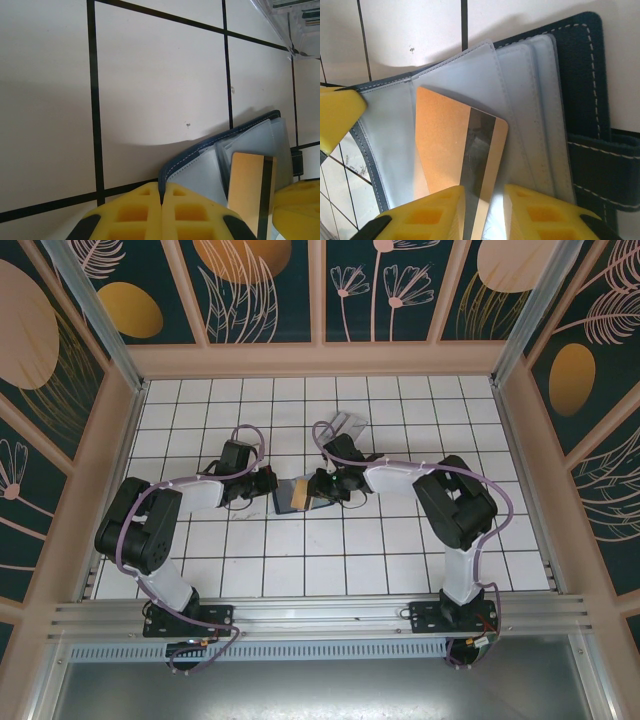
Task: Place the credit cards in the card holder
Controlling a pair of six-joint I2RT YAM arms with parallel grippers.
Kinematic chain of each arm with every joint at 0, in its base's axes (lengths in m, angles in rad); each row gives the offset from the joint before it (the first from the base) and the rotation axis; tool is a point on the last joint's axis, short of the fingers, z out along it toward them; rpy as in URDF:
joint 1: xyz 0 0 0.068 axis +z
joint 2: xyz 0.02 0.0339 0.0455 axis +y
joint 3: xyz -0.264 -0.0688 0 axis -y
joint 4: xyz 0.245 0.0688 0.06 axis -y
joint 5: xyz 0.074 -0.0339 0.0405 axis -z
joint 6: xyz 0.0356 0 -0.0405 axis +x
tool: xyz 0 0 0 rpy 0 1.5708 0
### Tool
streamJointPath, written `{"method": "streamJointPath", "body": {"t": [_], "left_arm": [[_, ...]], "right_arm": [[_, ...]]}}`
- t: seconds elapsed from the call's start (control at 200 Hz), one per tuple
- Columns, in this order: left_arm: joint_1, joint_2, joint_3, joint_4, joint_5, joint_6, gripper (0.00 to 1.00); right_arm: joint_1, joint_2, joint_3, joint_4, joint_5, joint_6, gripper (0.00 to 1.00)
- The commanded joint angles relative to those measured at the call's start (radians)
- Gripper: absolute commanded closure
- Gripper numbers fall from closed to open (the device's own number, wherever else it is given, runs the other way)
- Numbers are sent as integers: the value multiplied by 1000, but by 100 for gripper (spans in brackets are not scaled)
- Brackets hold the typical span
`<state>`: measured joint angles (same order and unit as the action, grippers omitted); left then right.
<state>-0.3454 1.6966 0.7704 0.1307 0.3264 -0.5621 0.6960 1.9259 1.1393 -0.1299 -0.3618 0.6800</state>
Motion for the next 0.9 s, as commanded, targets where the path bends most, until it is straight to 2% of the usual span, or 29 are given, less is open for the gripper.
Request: {"method": "streamJointPath", "body": {"t": [0.0,0.23,0.405,0.505,0.661,0.896], "left_arm": [[6,11,-8,17,10,-9,99],[6,11,-6,17,14,-7,99],[6,11,5,11,13,-2,99],[6,10,10,3,12,5,99],[6,11,16,-3,11,20,99],[5,38,19,9,25,8,97]], "right_arm": [[8,23,31,22,-14,-5,75],[9,35,45,18,-28,-29,82],[9,34,58,-5,-27,-81,96],[5,35,77,-38,-26,-129,100],[-10,68,119,-86,-69,-197,100],[-10,117,129,-59,-140,-187,100]]}}
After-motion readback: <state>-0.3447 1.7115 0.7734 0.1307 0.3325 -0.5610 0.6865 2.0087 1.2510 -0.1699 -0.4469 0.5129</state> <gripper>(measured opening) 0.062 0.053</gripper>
